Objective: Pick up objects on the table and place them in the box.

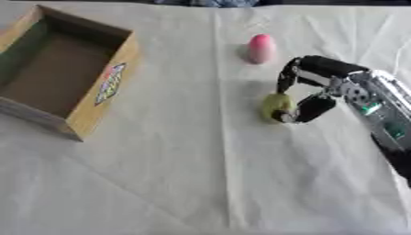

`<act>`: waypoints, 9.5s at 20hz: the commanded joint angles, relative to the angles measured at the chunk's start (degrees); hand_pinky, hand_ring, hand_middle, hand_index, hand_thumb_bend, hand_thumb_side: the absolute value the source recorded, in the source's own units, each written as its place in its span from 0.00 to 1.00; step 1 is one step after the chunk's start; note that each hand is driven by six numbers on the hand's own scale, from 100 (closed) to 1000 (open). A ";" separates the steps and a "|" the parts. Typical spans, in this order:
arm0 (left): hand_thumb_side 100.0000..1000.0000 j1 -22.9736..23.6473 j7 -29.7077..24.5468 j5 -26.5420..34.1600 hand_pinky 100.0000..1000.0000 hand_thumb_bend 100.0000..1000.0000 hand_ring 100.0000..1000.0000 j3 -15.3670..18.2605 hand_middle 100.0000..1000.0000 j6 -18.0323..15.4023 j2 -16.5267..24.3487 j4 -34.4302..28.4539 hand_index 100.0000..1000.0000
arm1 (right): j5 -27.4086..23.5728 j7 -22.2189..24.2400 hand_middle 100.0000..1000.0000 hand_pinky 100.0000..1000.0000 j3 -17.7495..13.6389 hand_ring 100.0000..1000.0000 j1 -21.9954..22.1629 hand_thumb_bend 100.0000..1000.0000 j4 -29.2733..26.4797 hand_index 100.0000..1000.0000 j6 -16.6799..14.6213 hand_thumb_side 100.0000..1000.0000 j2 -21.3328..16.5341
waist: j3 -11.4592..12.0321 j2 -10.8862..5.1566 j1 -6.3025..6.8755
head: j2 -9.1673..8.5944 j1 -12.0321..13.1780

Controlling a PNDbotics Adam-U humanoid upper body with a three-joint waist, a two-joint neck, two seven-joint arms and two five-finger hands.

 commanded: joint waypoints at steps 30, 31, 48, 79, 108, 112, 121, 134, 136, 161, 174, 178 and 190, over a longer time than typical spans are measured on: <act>1.00 -0.51 -0.13 0.36 0.68 0.32 0.80 0.78 1.00 -0.53 1.94 -0.80 0.78 | -9.80 -0.18 0.49 0.56 -1.14 0.58 -6.91 0.03 -9.43 0.54 4.31 0.00 -4.65 | 0.16 -1.25 -0.39 | -0.52 0.65; 1.00 -0.56 -0.13 0.36 0.68 0.32 0.80 0.76 1.00 -0.56 1.97 -0.80 0.78 | -10.29 -0.01 0.49 0.57 -0.92 0.58 -7.96 0.03 -9.89 0.54 4.30 0.00 -4.88 | 0.16 -1.30 -0.42 | -0.47 0.74; 1.00 -1.44 -0.63 0.54 0.67 0.32 0.80 0.03 1.00 -1.40 1.81 -0.80 0.78 | -14.31 6.77 0.48 0.55 6.88 0.57 -31.71 0.00 -4.84 0.54 4.10 0.00 5.51 | 0.39 -1.69 -0.76 | 0.25 0.78; 1.00 -4.75 6.59 2.25 0.67 0.33 0.80 0.25 1.00 -3.04 0.15 -0.80 0.78 | -5.15 4.75 0.47 0.52 10.14 0.56 -48.53 0.00 24.76 0.54 -0.10 0.00 36.81 | 3.14 -2.47 -0.35 | -2.25 -5.72; 1.00 -4.63 4.92 2.36 0.67 0.32 0.80 0.14 1.00 -3.07 -0.21 -0.80 0.77 | 15.44 0.58 0.78 0.77 7.35 0.78 -49.58 0.21 41.80 0.88 -15.97 0.43 41.61 | 3.50 -2.00 -1.15 | -1.83 -6.22; 1.00 -4.40 4.71 2.23 0.67 0.31 0.80 0.21 1.00 -2.95 -0.04 -0.80 0.77 | 14.14 -2.05 0.76 0.75 6.80 0.76 -49.83 0.19 40.23 0.86 -15.15 0.38 40.39 | 3.23 -2.12 -1.30 | -1.82 -5.88; 1.00 -3.28 4.87 1.75 0.67 0.32 0.80 0.66 1.00 -2.53 0.54 -0.80 0.77 | 5.92 -2.94 0.75 0.75 5.73 0.76 -50.04 0.19 31.81 0.85 -11.30 0.31 30.49 | 1.88 -2.47 -1.44 | -1.46 -4.14; 1.00 -2.84 4.47 1.71 0.67 0.31 0.80 0.58 1.00 -2.31 0.74 -0.80 0.77 | 5.64 0.98 0.77 0.77 2.34 0.78 -47.38 0.32 32.88 0.86 -8.26 0.20 21.25 | 0.67 -2.28 -0.45 | -1.22 -3.15; 1.00 -2.83 4.43 1.70 0.67 0.31 0.80 0.58 1.00 -2.30 0.79 -0.80 0.77 | 6.72 1.64 0.78 0.79 1.90 0.79 -46.95 0.33 33.56 0.86 -8.08 0.22 20.30 | 0.62 -2.26 -0.38 | -1.26 -3.11; 1.00 -2.19 4.49 1.55 0.66 0.31 0.80 0.85 1.00 -1.96 0.73 -0.80 0.76 | 17.94 5.34 0.85 0.88 -1.60 0.87 -43.97 0.40 41.34 0.89 -9.15 0.34 14.70 | 0.06 -2.01 0.65 | -2.02 -2.21; 1.00 -1.91 4.01 1.32 0.66 0.31 0.79 0.98 1.00 -1.91 1.07 -0.80 0.76 | 17.31 9.71 0.85 0.89 -1.90 0.88 -42.94 0.44 42.40 0.90 -10.72 0.39 11.48 | -0.27 -2.34 0.11 | -1.77 -1.12; 1.00 -1.87 3.87 1.28 0.66 0.31 0.79 1.05 1.00 -1.90 1.15 -0.80 0.75 | 17.60 10.91 0.85 0.89 -1.80 0.88 -42.73 0.45 42.50 0.90 -12.03 0.45 10.69 | -0.31 -2.38 -0.02 | -1.56 -0.89; 1.00 -1.96 3.81 1.35 0.66 0.30 0.79 1.04 1.00 -1.97 1.11 -0.80 0.75 | 20.27 10.48 0.85 0.89 -1.96 0.87 -41.02 0.51 44.67 0.91 -12.64 0.39 9.39 | -0.11 -2.28 0.05 | -1.73 -0.96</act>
